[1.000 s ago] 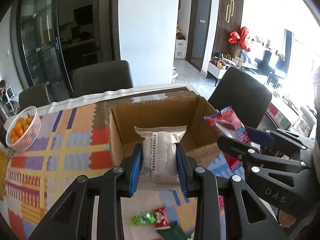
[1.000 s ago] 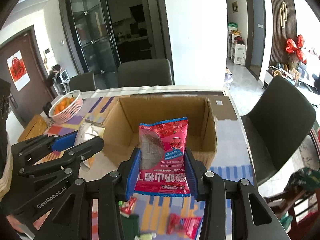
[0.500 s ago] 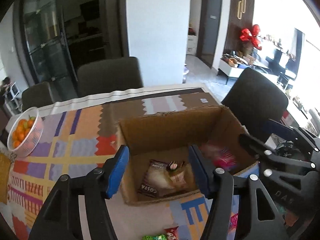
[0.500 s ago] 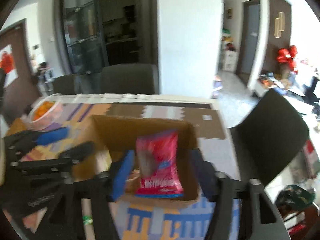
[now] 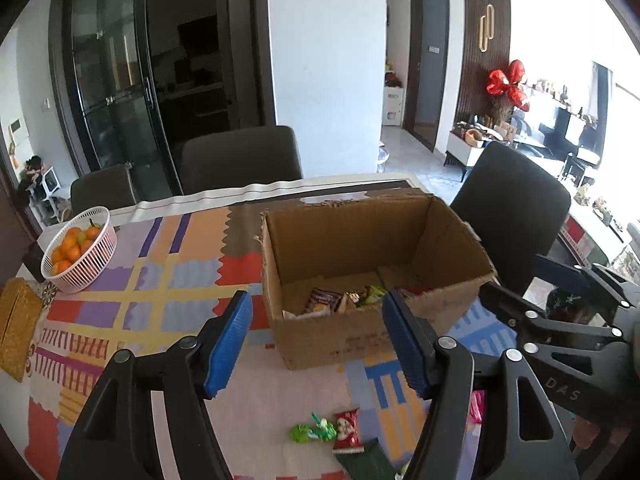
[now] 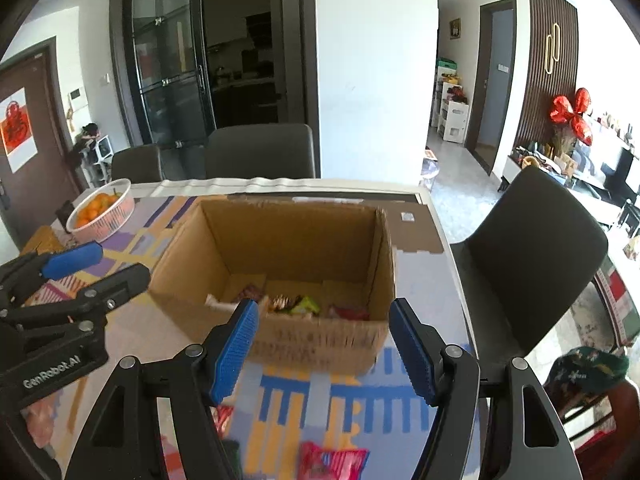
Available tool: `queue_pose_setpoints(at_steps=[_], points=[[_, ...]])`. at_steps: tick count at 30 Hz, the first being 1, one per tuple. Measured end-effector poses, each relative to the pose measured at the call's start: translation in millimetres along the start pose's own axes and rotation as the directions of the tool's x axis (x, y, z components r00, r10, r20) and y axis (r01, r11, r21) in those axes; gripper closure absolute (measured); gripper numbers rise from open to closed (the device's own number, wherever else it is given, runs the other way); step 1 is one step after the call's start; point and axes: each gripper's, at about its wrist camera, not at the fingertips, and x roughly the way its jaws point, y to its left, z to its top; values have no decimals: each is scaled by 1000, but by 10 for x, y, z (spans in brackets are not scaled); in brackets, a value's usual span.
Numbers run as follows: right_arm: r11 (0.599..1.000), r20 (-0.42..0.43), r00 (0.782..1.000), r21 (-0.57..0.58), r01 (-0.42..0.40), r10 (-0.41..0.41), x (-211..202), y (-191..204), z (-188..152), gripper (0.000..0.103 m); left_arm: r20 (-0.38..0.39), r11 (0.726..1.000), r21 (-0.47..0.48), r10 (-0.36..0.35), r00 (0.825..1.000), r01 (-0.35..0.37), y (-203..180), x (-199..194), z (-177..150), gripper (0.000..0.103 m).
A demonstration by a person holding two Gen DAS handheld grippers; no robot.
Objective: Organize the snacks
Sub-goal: 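Withdraw both tools from the box back toward the snack pile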
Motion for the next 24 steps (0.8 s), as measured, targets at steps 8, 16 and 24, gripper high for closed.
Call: queue_pose_setpoints(at_steps=[8, 16, 24], points=[[1000, -17, 1000, -10, 1, -1, -174, 32, -348, 35, -11, 1000, 3, 2, 1000, -2, -92, -174, -343, 34], [1000, -38, 999, -15, 2, -3, -271, 42, -697, 35, -78, 1000, -18, -13, 997, 12, -174, -154, -715, 34], [1000, -90, 996, -3, 10, -10, -200, 2, -1055, 35, -172, 999, -32, -28, 985, 23, -274, 19, -1093, 34]])
